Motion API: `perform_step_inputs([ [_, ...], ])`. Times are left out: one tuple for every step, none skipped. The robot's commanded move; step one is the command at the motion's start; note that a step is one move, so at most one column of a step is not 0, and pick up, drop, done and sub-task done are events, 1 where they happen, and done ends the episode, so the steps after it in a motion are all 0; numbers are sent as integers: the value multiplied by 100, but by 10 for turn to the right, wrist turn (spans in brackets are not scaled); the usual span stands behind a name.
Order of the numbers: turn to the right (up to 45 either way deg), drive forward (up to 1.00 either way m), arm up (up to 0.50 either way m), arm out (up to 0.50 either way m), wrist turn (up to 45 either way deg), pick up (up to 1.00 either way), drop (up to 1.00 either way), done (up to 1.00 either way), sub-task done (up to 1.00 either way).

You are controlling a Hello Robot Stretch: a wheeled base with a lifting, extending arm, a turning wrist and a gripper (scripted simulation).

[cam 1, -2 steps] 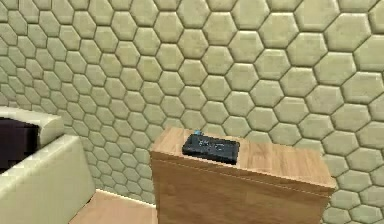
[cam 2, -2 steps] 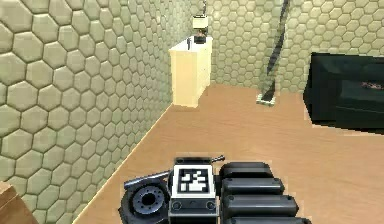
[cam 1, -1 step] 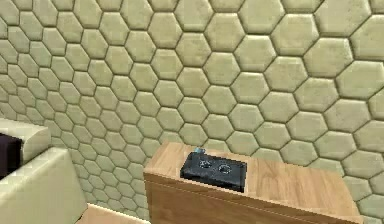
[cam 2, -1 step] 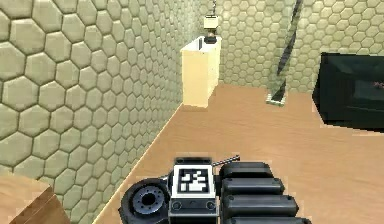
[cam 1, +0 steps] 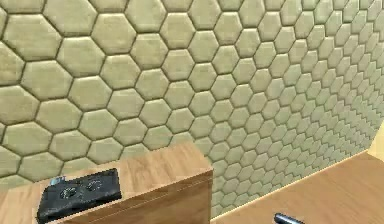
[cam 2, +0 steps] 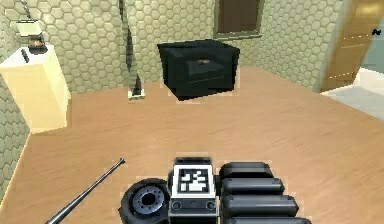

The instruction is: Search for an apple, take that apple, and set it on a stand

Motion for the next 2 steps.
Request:
perform_step_inputs([
  [-390, 0, 0, 0, 0, 0, 0, 0, 0],
  [330, 0, 0, 0, 0, 0, 0, 0, 0],
])
